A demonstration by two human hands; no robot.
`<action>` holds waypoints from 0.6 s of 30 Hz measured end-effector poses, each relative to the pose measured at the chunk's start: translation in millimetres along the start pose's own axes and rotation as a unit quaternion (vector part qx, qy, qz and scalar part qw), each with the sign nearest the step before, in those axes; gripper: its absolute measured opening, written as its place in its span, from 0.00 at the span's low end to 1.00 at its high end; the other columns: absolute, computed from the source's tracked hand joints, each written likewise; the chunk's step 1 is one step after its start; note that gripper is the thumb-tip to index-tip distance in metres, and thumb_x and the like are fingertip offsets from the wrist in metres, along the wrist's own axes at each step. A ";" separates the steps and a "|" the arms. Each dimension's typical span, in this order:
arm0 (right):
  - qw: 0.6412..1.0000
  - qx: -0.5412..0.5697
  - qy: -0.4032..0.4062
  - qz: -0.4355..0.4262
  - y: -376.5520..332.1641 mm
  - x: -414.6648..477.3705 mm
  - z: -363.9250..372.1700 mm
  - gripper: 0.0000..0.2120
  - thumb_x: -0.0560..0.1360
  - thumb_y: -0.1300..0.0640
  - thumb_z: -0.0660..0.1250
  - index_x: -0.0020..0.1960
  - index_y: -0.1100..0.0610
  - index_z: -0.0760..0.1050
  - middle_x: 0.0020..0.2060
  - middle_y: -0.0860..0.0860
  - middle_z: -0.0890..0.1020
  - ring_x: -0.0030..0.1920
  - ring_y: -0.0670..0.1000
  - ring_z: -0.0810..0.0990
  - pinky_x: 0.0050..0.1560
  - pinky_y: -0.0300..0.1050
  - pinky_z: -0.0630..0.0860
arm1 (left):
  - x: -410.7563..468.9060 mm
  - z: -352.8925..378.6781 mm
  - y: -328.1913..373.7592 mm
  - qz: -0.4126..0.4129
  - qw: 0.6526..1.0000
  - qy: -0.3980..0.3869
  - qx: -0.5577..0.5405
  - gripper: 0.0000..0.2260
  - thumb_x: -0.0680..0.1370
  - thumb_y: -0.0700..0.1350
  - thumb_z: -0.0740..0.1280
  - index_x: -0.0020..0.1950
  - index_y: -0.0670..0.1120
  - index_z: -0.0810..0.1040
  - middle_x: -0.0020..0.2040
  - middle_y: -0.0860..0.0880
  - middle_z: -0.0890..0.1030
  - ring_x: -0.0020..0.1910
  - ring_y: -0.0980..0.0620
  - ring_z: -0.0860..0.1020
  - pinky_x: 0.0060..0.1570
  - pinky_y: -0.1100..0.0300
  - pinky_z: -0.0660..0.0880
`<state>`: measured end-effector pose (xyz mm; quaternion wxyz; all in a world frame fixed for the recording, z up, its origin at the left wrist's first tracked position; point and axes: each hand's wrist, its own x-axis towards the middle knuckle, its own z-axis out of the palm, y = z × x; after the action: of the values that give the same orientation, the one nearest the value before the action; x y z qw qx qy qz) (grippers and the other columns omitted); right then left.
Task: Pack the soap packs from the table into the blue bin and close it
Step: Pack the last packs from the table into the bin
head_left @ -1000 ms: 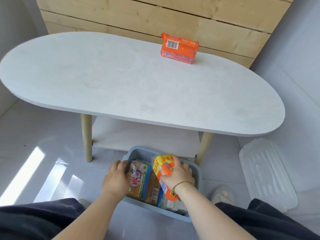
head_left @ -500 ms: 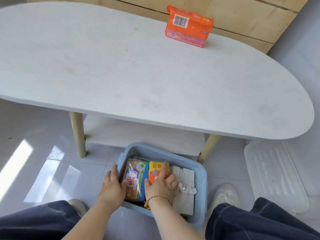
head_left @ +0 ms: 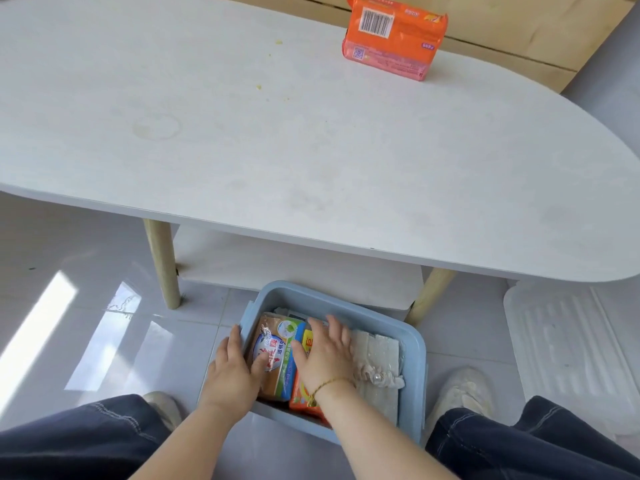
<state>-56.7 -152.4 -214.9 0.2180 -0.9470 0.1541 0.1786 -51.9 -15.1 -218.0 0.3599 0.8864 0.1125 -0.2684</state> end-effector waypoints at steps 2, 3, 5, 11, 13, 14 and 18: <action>0.995 -0.018 -0.083 -0.049 -1.4 21.7 -7.9 0.28 0.77 0.44 0.54 0.73 0.49 0.52 0.75 0.50 0.55 0.74 0.53 0.53 0.74 0.51 0.51 | -0.8 -0.7 0.0 0.002 1.000 -0.002 0.004 0.37 0.75 0.54 0.64 0.75 0.47 0.45 0.75 0.43 0.55 0.72 0.42 0.59 0.70 0.49 0.58; 0.990 -0.040 -0.120 -0.064 -1.0 30.2 -9.9 0.28 0.77 0.44 0.54 0.74 0.48 0.51 0.75 0.50 0.56 0.74 0.53 0.54 0.74 0.52 0.50 | -1.3 -0.8 -0.4 0.005 1.000 -0.008 0.014 0.40 0.73 0.54 0.67 0.75 0.46 0.44 0.75 0.43 0.55 0.72 0.42 0.59 0.70 0.49 0.59; 0.981 -0.072 -0.157 -0.084 0.8 37.6 -7.1 0.26 0.78 0.46 0.52 0.74 0.48 0.50 0.75 0.51 0.58 0.74 0.53 0.57 0.74 0.51 0.50 | -1.6 -0.2 -2.3 0.014 0.999 -0.017 0.038 0.44 0.71 0.51 0.70 0.75 0.46 0.42 0.74 0.43 0.55 0.71 0.42 0.60 0.69 0.51 0.59; 0.984 -0.078 -0.142 -0.078 8.4 27.2 4.8 0.25 0.79 0.47 0.49 0.74 0.52 0.52 0.72 0.55 0.63 0.72 0.54 0.59 0.73 0.49 0.51 | -0.6 1.1 -2.4 0.017 0.997 -0.020 0.066 0.47 0.69 0.46 0.72 0.74 0.46 0.41 0.74 0.43 0.54 0.71 0.43 0.60 0.69 0.52 0.60; 0.980 -0.088 -0.163 -0.074 6.0 30.6 -1.7 0.24 0.79 0.47 0.49 0.72 0.53 0.55 0.71 0.55 0.65 0.71 0.55 0.62 0.72 0.49 0.55 | -0.6 1.1 -2.4 0.020 0.998 -0.015 0.066 0.47 0.69 0.46 0.73 0.74 0.46 0.41 0.74 0.43 0.53 0.71 0.43 0.60 0.69 0.52 0.61; 0.978 -0.091 -0.175 -0.074 4.2 32.3 -4.9 0.23 0.79 0.47 0.50 0.72 0.53 0.56 0.71 0.55 0.65 0.71 0.56 0.62 0.71 0.49 0.56 | -1.0 0.7 -2.3 0.023 0.997 -0.012 0.069 0.47 0.69 0.47 0.73 0.74 0.46 0.41 0.74 0.43 0.53 0.71 0.43 0.60 0.69 0.52 0.61; 0.976 -0.097 -0.172 -0.087 6.1 27.3 -14.6 0.27 0.79 0.47 0.50 0.75 0.50 0.46 0.76 0.52 0.52 0.75 0.53 0.49 0.74 0.51 0.44 | -1.4 -0.1 -1.3 0.026 0.997 -0.007 0.071 0.47 0.69 0.51 0.72 0.75 0.46 0.41 0.75 0.43 0.53 0.72 0.43 0.60 0.70 0.51 0.60</action>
<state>-30.8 -170.3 -215.9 0.1633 -0.9284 0.0128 0.3336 -53.5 -14.1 -217.9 0.3039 0.9103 0.0679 -0.2729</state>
